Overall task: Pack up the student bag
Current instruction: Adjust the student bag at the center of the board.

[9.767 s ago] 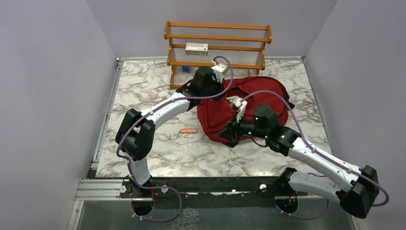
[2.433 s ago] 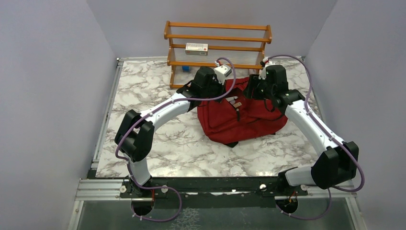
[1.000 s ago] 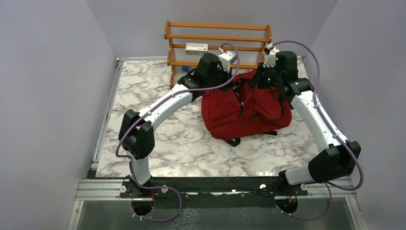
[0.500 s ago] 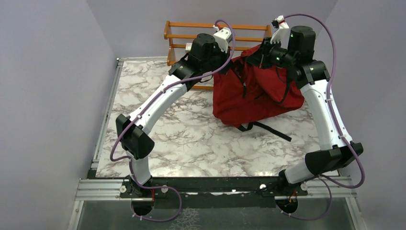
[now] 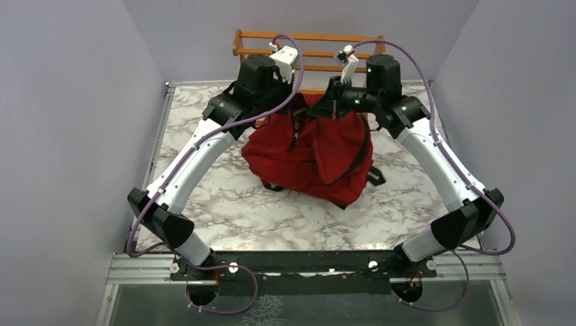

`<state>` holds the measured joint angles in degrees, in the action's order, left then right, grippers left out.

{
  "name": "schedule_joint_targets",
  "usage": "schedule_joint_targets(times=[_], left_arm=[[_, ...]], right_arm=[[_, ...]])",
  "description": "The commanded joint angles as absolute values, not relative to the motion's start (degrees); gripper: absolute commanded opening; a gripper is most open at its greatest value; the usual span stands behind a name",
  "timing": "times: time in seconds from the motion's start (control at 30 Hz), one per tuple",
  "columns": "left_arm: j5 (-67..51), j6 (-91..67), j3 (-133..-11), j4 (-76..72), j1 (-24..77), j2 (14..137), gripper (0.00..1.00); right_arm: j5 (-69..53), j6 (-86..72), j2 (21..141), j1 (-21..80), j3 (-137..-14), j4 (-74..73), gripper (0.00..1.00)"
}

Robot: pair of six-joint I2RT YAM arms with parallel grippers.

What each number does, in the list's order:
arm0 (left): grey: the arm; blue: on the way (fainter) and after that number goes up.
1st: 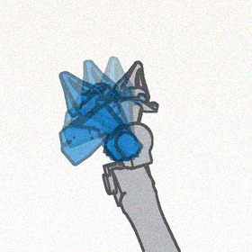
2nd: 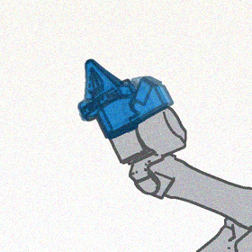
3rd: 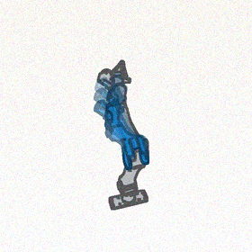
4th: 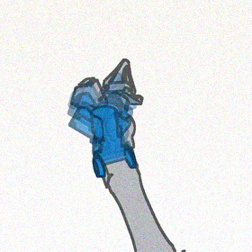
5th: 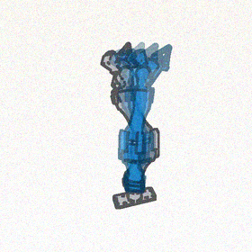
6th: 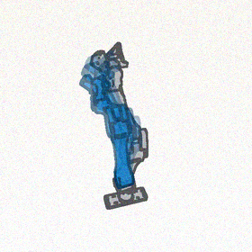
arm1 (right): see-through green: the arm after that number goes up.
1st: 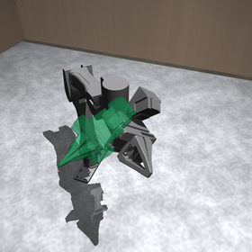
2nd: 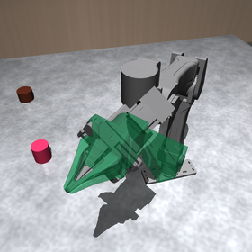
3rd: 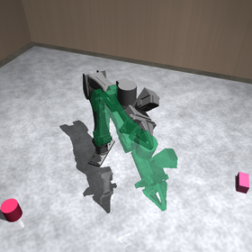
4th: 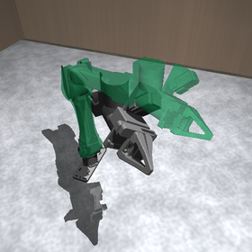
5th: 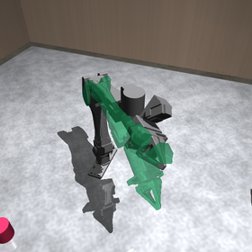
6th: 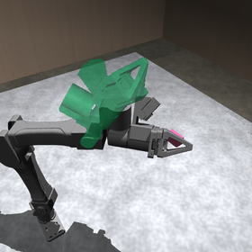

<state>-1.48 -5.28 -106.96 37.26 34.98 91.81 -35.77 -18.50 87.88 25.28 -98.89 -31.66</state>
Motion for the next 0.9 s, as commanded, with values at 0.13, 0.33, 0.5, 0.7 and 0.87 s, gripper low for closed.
schedule_joint_targets(times=[0.13, 0.33, 0.5, 0.7, 0.87], left_arm=[[-5.60, -6.22, -90.47, 31.81, 34.62, 86.43, 0.00], [-10.14, -8.47, -82.61, 26.83, 34.63, 87.64, 0.00], [-13.67, -9.83, -82.86, 24.28, 34.71, 89.63, 0.00], [-15.92, -9.98, -86.97, 23.91, 36.13, 91.44, 0.00], [-16.78, -10.56, -87.07, 23.99, 37.20, 91.03, 0.00]], right_arm=[[-26.56, -20.89, 81.64, 26.03, -80.73, -17.39, 0.01], [-18.44, -17.81, 81.71, 26.02, -76.92, -19.55, 0.01], [-13.61, -15.07, 81.11, 26.04, -78.07, -22.46, 0.00], [-9.27, -11.30, 83.60, 24.97, -84.38, -27.10, 0.01], [-10.18, -8.84, 88.09, 24.35, -90.39, -29.37, 0.01]])
